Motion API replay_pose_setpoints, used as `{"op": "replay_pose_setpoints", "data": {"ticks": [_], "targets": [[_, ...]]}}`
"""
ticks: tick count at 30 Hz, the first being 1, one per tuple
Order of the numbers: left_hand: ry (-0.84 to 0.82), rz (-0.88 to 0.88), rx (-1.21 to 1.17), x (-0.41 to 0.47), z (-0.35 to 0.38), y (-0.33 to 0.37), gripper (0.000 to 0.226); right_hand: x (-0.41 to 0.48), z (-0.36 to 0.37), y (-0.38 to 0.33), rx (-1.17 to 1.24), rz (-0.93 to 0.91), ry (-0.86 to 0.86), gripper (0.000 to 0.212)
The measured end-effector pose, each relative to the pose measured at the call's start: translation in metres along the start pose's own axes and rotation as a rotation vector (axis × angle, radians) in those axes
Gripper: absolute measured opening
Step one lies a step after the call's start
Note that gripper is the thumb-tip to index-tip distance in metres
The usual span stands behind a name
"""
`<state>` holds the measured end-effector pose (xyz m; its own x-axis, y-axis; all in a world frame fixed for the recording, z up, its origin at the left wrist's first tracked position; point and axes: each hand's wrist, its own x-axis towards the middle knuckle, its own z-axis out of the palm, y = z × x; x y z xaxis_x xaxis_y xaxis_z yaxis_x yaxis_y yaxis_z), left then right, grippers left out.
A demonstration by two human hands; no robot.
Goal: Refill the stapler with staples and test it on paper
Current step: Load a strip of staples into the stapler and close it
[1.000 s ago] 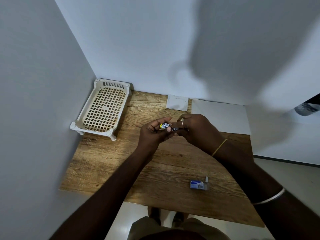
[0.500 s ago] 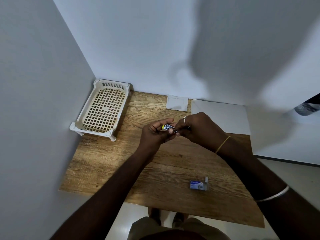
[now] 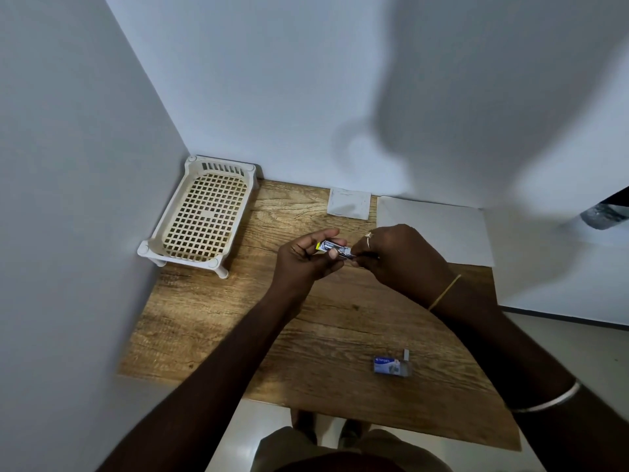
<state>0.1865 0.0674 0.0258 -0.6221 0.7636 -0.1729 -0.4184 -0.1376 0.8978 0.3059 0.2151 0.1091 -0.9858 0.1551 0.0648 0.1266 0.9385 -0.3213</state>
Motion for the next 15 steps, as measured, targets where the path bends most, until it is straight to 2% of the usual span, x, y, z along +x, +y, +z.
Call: {"op": "replay_pose_setpoints", "data": {"ticks": [9,13,15], "targets": [[0.022,-0.032,-0.057,0.0,-0.002,-0.002,0.032,-0.009,0.013,-0.003,-0.065,-0.005,0.042,0.025],[0.031,-0.028,-0.086,0.001,-0.003,0.001,0.033,-0.012,0.009,-0.002,0.109,0.048,0.17,0.016],[0.026,-0.017,-0.087,0.001,-0.004,0.003,0.036,-0.013,0.009,-0.001,0.099,0.058,0.184,0.008]]}}
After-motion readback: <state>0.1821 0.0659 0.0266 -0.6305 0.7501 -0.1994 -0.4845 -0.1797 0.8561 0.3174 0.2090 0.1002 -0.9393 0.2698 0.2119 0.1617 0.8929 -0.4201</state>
